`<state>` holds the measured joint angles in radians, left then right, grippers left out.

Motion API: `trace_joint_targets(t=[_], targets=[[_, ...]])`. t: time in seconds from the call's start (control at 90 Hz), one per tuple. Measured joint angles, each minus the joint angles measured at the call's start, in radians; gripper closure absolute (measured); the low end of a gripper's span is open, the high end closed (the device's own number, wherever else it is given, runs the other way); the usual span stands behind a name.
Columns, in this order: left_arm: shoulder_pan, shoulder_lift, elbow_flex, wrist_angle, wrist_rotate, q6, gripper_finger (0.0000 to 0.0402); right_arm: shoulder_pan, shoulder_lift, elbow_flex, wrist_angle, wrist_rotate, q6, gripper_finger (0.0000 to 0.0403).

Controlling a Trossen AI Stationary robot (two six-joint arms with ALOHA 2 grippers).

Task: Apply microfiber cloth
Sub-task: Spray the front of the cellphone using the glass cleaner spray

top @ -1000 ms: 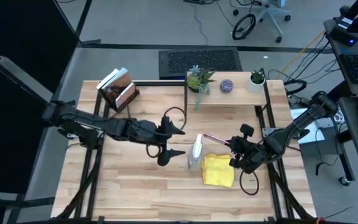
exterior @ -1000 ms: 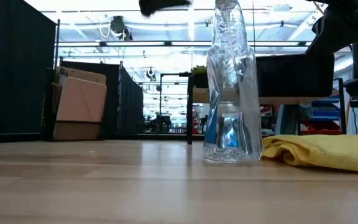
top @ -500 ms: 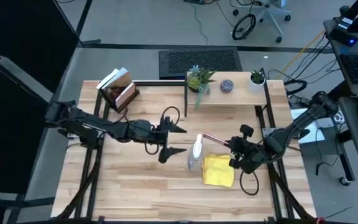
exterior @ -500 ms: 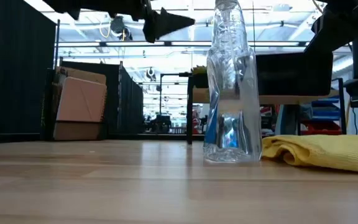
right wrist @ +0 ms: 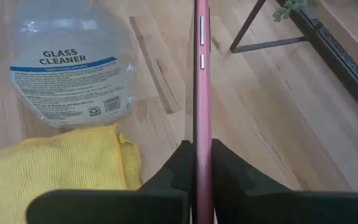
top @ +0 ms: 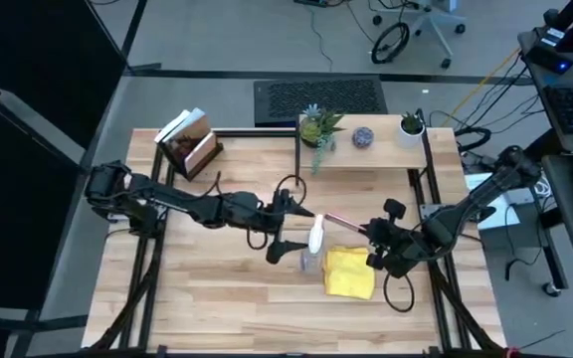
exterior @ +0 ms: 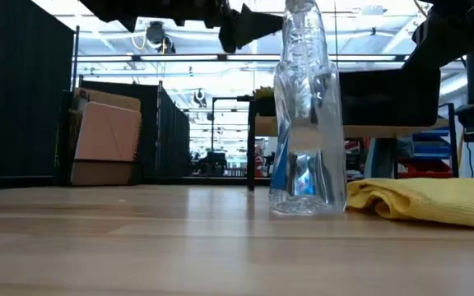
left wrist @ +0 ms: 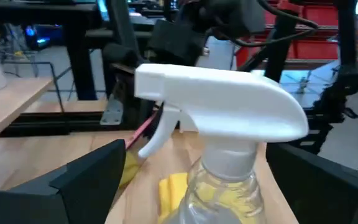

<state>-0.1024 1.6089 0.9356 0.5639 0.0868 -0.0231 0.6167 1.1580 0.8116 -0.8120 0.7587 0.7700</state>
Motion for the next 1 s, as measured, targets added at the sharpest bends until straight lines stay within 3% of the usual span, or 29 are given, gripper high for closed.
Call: trace_joint_targets(t=[0.533,1.0], targets=[[-0.005,0.061,0.043,-0.003,0.015,0.056,0.0027,0.0,0.0,0.0,0.016,0.0,-0.004,0.0391],[-0.031,0.065,0.043,0.059,-0.09,0.05,0.0027,-0.001,0.0,0.0,0.035,0.024,-0.031,0.0391]])
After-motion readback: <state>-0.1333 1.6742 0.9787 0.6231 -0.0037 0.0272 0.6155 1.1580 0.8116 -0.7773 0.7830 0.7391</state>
